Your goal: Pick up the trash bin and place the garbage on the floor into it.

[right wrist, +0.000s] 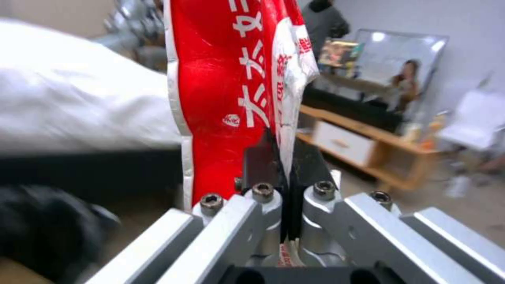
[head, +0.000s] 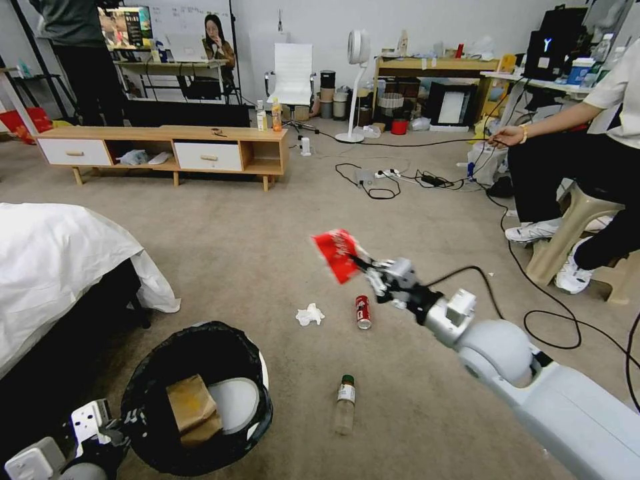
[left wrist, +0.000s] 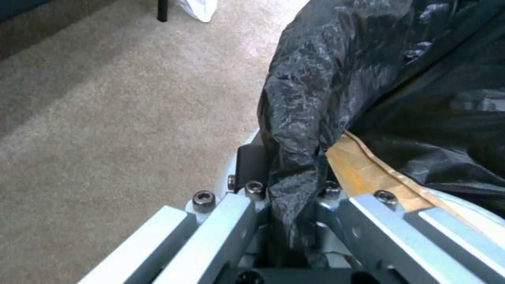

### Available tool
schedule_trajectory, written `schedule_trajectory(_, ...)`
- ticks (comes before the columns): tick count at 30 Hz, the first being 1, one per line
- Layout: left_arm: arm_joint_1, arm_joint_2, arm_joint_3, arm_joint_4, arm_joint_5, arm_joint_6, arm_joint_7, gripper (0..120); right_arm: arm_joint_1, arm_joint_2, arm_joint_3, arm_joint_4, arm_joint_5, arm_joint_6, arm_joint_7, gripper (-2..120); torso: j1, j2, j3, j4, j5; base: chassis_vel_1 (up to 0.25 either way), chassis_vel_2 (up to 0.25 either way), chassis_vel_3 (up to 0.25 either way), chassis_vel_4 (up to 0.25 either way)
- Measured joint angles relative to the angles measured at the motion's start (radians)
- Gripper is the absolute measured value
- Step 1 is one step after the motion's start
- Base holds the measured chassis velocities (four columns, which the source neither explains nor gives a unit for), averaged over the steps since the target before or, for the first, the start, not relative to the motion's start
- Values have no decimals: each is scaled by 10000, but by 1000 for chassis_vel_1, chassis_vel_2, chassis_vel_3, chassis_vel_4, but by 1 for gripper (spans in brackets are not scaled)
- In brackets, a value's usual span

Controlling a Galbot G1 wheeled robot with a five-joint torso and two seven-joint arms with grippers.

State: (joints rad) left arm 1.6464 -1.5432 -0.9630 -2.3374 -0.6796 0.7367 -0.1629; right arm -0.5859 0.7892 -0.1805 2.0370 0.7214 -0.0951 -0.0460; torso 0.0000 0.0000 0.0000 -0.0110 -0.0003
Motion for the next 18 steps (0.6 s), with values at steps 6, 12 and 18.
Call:
schedule_trajectory(6,5,23,22,-68,-10,0,-1,2,758,409,-1130,630,1488,-598,806,0,0,0,0,0,0,0,0,0,0)
schedule_trajectory(12,38,61,21,-138,-19,0,-1,2,1672,895,-2366,1182,3019,-1471,1736,0,0,0,0,0,-1,0,0,0,0)
schedule_trajectory(18,71,74,8,-186,-18,0,-1,2,2553,1247,-3392,1214,3619,-2035,2122,0,0,1,0,2,0,0,0,0,0)
